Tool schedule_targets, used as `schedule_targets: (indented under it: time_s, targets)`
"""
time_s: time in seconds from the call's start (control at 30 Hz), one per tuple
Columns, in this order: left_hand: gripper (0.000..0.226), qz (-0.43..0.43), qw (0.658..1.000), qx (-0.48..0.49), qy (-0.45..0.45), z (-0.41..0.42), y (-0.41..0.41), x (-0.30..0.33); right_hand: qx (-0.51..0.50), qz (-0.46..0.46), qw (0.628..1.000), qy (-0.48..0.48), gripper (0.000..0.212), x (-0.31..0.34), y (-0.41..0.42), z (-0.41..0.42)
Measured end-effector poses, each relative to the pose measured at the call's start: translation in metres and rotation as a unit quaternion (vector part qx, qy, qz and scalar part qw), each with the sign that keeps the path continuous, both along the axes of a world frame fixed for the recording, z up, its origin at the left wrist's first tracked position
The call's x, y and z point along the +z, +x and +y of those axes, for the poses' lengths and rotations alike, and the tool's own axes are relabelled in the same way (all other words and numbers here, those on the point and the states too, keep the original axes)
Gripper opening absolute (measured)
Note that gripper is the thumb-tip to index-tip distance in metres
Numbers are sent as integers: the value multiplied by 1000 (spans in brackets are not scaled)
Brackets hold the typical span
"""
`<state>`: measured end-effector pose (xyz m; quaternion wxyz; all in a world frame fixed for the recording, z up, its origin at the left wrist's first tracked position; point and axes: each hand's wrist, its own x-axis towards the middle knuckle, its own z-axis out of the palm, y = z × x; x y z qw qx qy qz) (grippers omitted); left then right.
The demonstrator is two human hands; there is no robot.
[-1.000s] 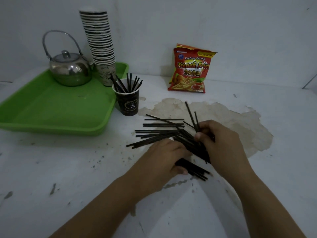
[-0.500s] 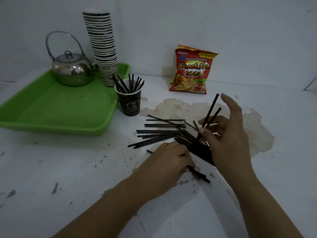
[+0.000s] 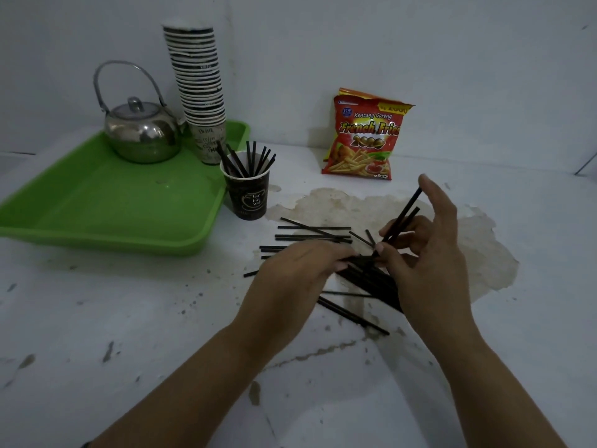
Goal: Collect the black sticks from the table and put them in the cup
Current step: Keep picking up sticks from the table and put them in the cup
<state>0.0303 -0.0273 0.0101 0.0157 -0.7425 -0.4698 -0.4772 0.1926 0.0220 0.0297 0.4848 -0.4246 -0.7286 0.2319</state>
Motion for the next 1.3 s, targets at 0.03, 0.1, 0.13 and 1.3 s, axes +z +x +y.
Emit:
schedule_targets:
  time_s: [0.03,0.1,0.13,1.3]
  targets:
    - [22,-28,999,17,11,0,0,1,-1,-2,1000,4,85,-1,0,0]
    - [26,-79,996,37,23,0,0,4,-3,-7,1000,13,84,-2,-2,-1]
    - [30,-102,994,44,22,1,0,4,-2,-8,1000,16,84,-2,-3,-2]
    - [30,-339,916,-75,-201,6,-1,-7,87,-78,993,25,80,-27,-19,-8]
